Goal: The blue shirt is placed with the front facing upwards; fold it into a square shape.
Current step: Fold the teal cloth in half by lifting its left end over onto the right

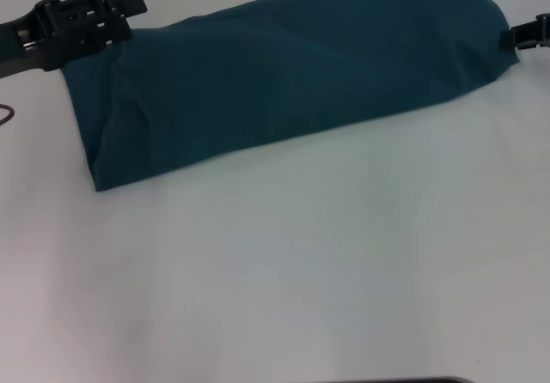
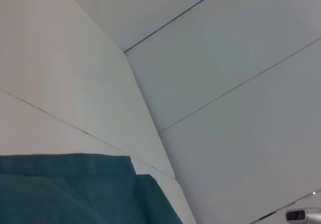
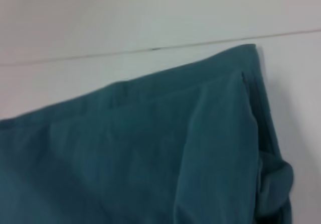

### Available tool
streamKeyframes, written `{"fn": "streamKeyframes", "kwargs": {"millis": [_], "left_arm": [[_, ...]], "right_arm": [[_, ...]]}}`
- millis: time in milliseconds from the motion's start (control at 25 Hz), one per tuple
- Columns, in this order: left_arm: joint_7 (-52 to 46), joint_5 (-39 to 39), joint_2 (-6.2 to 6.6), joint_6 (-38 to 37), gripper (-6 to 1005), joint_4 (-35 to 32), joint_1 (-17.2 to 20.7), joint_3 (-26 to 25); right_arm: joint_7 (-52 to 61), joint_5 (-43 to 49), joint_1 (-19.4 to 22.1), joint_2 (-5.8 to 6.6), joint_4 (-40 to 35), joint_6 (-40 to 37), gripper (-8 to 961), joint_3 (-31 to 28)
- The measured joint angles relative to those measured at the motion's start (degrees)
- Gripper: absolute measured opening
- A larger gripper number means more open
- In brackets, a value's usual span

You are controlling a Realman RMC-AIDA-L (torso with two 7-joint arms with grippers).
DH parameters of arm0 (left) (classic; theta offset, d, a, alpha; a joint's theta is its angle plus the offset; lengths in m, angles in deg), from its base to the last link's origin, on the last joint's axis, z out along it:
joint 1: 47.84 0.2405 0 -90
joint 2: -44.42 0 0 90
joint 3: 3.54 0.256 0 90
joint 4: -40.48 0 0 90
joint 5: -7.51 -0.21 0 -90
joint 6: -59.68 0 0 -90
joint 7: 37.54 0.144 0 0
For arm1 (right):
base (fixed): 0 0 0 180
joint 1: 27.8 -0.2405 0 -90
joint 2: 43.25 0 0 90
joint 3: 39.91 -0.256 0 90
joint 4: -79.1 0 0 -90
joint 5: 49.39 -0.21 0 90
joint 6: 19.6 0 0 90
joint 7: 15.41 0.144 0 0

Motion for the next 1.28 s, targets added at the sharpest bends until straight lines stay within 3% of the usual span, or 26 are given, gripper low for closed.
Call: {"fn": "streamKeyframes", "kwargs": {"millis": [400,640,880,1080,1280], "left_arm": [[-0.3,0.0,0.19,0.4,703,0.0,-0.2,0.0],[-0.4,0.0,0.21,0.6,703,-0.2,-0.2,0.0],[-0.4,0.0,0.23,0.6,703,-0.3,-0.3,-0.5],[-0.4,0.0,0.21,0.6,703,-0.5,-0.3,-0.6],[-0.4,0.0,0.20,0.7,704,-0.5,-0.7,-0.6]], "right_arm": [[-1.7,2.1,0.3,-0.25,-0.3,2.5,497,1.9],[-2.6,4.4,-0.5,-2.29,0.0,5.4,643,3.3],[-2.7,5.2,-0.6,-3.23,0.1,8.5,638,5.3],[-2.2,5.4,-1.0,-3.03,0.2,8.4,545,5.3],[-2.0,6.1,-1.2,-2.94,0.3,8.5,357,5.3]]}}
